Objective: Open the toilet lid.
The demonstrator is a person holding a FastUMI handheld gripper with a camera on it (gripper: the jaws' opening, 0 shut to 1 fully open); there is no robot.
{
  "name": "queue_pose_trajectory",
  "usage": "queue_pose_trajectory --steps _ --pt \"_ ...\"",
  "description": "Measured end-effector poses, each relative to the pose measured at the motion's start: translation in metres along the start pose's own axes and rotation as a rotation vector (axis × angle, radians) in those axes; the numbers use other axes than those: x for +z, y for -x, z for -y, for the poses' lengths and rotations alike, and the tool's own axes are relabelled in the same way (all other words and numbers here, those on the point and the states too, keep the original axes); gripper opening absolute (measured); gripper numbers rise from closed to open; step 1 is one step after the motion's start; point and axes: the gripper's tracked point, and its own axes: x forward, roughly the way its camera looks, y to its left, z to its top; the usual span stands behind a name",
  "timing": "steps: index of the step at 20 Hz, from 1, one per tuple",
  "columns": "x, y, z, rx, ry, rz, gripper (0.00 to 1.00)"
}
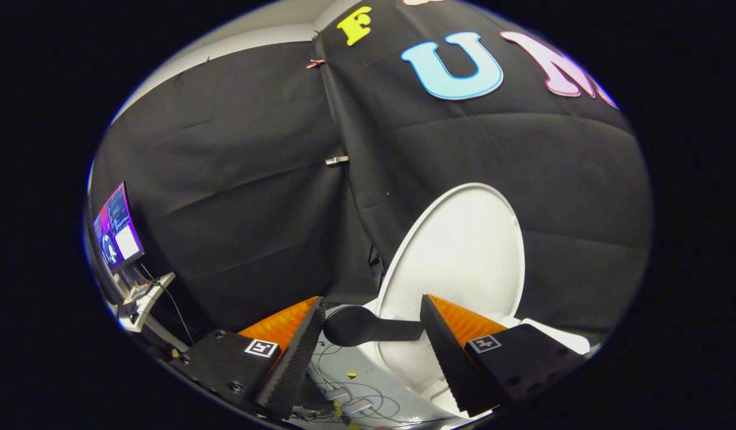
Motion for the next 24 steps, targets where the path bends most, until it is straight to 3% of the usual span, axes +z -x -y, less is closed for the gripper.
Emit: queue_pose_trajectory --steps 5,11,14,24 --pt "0.046 0.026 0.022 -0.092 0.101 0.141 0.99" --pt "0.084 0.097 0.074 -0.230 0.165 0.313 0.99" --pt "0.076 0.162 0.115 -0.335 0.173 0.387 0.99" --pt "0.042 0.345 0.235 -0.661 0.217 0.456 0.99"
